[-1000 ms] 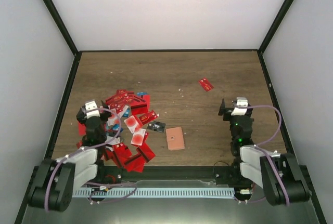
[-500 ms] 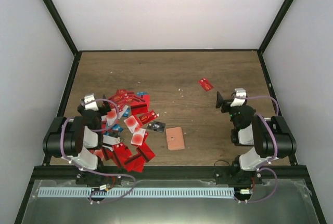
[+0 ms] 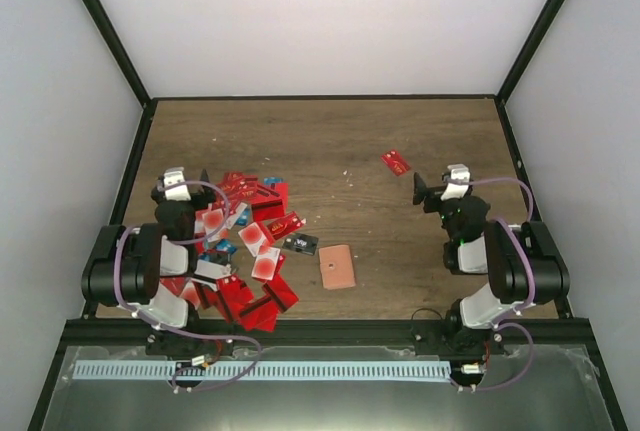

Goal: Put the credit cards into the card holder

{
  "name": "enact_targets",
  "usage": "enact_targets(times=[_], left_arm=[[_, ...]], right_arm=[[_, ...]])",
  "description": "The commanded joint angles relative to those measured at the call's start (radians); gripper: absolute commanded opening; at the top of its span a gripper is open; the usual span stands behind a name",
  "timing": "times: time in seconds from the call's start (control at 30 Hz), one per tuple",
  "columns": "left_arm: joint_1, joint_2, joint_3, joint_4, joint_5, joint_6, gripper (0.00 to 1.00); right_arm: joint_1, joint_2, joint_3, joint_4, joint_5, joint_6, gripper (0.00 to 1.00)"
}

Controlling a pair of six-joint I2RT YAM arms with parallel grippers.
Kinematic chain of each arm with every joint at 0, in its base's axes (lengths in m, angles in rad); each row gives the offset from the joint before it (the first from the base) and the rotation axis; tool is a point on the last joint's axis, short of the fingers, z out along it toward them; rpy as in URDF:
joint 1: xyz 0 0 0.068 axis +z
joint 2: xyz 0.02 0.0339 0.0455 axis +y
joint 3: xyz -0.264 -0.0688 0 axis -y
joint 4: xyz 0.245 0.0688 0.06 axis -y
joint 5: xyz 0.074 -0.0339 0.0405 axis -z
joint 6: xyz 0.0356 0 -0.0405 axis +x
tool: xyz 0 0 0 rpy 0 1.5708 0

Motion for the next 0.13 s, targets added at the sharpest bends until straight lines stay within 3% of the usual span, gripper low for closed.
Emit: enact_targets(times=[0.0,0.1], left_arm=[[-0.004,0.001,0.018,-0.008,0.013,0.016,1.0],[-0.015,0.003,0.028,-0.028,-0.014,0.021,1.0]], right_arm=[[0.004,0.004,0.032,-0.008,-0.001,-0.02,1.0],[0.004,-0.002,0.027,-0.001,0.0,-0.019,1.0]])
